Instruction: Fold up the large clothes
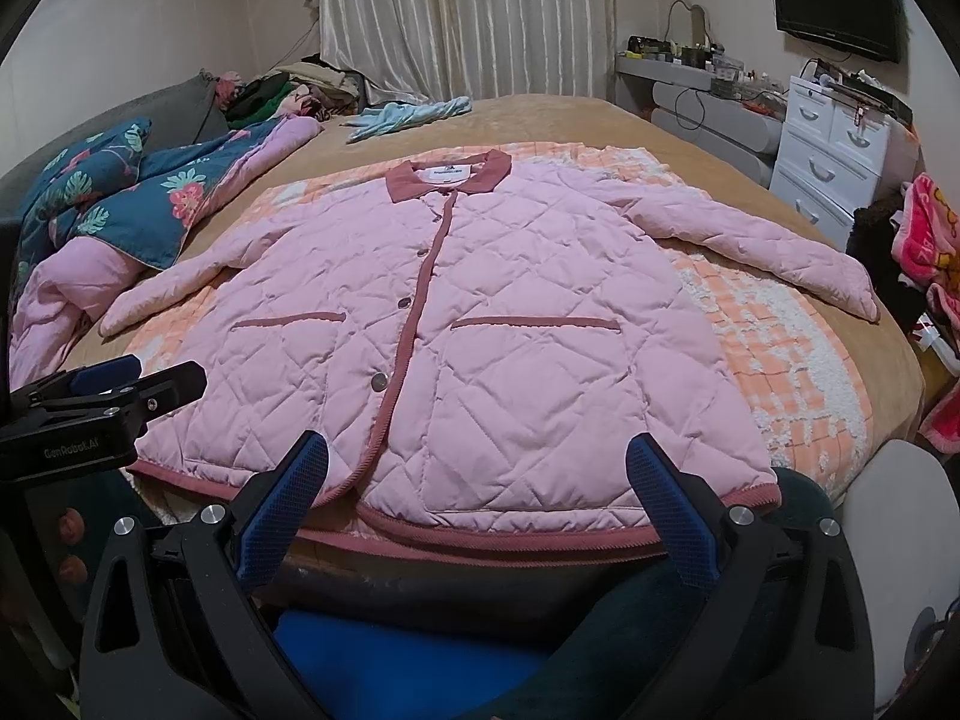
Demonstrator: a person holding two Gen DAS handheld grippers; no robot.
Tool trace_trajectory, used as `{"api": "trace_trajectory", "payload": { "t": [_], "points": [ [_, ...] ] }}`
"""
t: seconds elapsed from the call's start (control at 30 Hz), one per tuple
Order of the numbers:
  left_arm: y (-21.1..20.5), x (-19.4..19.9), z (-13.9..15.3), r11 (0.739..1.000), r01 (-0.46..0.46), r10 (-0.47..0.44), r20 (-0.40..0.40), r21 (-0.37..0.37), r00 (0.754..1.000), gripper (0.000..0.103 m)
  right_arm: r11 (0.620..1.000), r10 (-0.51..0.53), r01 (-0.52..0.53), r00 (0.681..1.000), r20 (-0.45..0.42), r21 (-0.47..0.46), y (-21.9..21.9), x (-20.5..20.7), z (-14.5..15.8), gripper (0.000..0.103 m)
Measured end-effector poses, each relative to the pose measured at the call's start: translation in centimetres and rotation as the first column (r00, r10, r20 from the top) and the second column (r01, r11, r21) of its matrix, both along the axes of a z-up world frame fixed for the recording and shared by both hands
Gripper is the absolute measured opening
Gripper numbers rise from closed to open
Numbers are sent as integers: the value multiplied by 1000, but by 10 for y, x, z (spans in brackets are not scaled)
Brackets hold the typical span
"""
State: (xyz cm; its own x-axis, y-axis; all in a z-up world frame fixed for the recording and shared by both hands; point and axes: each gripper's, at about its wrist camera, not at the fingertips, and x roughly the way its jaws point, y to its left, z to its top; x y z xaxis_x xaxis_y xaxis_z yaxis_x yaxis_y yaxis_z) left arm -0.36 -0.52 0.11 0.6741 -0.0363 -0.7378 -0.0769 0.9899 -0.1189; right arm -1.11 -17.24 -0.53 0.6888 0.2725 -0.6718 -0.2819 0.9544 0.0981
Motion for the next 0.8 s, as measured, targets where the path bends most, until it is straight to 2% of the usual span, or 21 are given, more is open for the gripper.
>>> {"api": "trace_trajectory", "payload": {
  "t": [0.8],
  "points": [
    [-4, 3, -2, 1000, -4, 4, -3, -8, 1000, 94, 1000, -1, 1, 1000, -12, 4, 2, 3, -1, 99]
  ]
}}
